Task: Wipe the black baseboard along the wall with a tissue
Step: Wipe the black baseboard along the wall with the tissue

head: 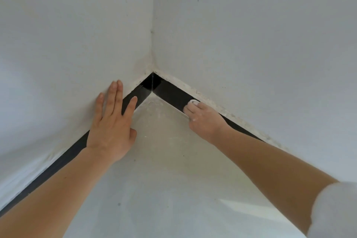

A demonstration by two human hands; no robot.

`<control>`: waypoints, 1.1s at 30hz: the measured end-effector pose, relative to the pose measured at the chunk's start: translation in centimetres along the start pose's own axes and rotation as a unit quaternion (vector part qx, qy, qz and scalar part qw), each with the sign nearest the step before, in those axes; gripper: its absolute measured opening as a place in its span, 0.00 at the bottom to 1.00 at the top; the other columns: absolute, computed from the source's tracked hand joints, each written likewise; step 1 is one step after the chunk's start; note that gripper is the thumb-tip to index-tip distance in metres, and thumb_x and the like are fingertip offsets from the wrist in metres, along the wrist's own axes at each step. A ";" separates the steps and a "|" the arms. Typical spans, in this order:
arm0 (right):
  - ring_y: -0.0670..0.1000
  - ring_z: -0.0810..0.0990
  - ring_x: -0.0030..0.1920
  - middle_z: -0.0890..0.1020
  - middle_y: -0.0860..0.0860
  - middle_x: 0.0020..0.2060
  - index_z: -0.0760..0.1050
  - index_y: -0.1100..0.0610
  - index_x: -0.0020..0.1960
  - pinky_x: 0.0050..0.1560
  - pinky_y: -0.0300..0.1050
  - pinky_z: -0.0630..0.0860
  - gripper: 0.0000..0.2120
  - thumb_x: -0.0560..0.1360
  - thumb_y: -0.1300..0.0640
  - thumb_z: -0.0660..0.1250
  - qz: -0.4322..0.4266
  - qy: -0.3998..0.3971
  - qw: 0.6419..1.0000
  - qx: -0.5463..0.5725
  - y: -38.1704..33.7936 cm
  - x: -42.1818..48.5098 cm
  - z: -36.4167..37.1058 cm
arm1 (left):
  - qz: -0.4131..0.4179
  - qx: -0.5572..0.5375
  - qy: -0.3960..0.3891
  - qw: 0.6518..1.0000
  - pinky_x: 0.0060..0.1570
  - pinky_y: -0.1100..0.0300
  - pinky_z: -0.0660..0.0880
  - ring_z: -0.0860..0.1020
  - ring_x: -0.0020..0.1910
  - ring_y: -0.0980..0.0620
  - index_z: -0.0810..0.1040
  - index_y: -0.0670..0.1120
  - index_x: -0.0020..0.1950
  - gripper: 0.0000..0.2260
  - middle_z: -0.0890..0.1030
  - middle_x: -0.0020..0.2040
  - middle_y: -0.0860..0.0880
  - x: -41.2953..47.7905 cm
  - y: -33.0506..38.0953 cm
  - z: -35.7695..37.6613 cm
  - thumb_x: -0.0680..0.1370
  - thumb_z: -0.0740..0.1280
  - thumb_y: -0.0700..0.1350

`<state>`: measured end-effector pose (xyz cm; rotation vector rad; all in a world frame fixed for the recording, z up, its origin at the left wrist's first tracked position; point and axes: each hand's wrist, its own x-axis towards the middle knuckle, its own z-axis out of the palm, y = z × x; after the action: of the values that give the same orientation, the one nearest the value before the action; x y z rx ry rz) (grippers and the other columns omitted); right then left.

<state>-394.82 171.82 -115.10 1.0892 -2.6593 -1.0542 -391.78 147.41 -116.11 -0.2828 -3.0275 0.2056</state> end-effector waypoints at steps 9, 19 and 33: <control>0.56 0.71 0.48 0.75 0.53 0.42 0.78 0.58 0.43 0.48 0.46 0.70 0.07 0.67 0.66 0.67 0.029 -0.133 0.985 0.105 -1.3 -6.9 0.3 | 0.046 -0.034 -0.009 0.998 0.68 0.47 0.28 0.36 0.75 0.44 0.48 0.45 0.77 0.35 0.37 0.76 0.43 0.1 3.3 -1.5 0.74 0.60 0.49; 0.50 0.72 0.45 0.74 0.47 0.45 0.72 0.54 0.50 0.43 0.44 0.70 0.04 0.77 0.58 0.58 0.463 -0.047 0.692 0.552 -2.8 -16.2 -0.8 | 0.270 -0.102 0.005 0.957 0.73 0.50 0.41 0.48 0.76 0.45 0.45 0.43 0.76 0.38 0.45 0.77 0.45 0.6 15.3 -2.4 0.73 0.62 0.47; 0.54 0.78 0.39 0.77 0.53 0.38 0.72 0.62 0.49 0.37 0.43 0.73 0.15 0.71 0.51 0.61 0.859 0.067 0.092 0.499 -5.1 -31.3 6.7 | 0.356 -0.066 0.016 0.932 0.70 0.55 0.35 0.47 0.76 0.48 0.46 0.40 0.75 0.37 0.47 0.77 0.44 -0.2 21.0 -2.8 0.71 0.62 0.43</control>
<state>-370.63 193.23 -117.88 -1.8914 -1.5672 1.3002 -387.52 168.12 -116.38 -1.3673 -2.7622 0.0389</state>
